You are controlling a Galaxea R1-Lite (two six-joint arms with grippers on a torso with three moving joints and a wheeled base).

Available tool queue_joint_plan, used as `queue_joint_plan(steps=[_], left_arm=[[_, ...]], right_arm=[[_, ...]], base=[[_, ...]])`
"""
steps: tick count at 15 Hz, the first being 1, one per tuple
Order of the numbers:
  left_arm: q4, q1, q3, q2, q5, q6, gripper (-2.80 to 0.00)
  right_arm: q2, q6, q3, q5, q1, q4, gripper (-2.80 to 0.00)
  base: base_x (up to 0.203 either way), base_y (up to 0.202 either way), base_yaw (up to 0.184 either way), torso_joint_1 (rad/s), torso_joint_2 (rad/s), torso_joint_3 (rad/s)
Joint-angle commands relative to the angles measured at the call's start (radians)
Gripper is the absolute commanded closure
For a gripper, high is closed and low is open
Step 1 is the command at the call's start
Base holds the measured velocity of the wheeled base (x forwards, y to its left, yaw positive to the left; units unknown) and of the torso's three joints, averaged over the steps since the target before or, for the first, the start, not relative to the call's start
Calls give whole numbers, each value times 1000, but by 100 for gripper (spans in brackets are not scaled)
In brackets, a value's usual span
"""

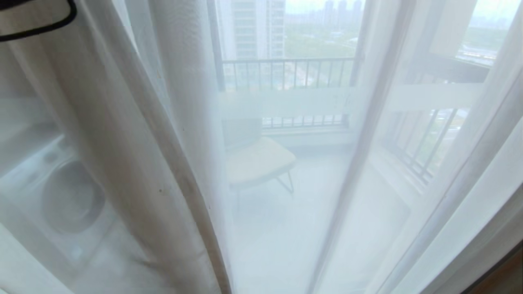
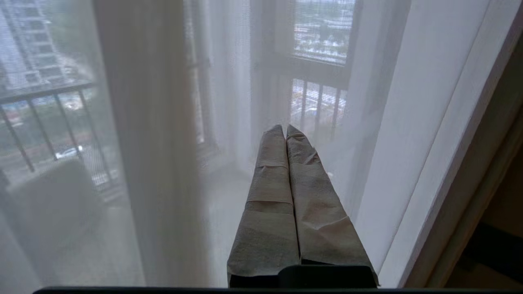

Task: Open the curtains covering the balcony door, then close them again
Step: Close the inner curtains on both sides

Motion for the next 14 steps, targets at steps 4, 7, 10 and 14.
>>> queue_joint_plan(steps=[4,7,10,14], left_arm=[[66,213,195,-278,36,-2,0],[70,319,319,-371,47,-2,0],[70,348,443,-456,77,-3,0],[70,351,650,-603,91,-4,0]], right_arm=[[0,-2,0,0,0,0,0],[0,0,0,0,0,0,0],[0,-1,0,0,0,0,0],[0,0,0,0,0,0,0]], base=[[0,0,0,0,0,0],[0,0,0,0,0,0],[0,0,0,0,0,0],[0,0,0,0,0,0]])
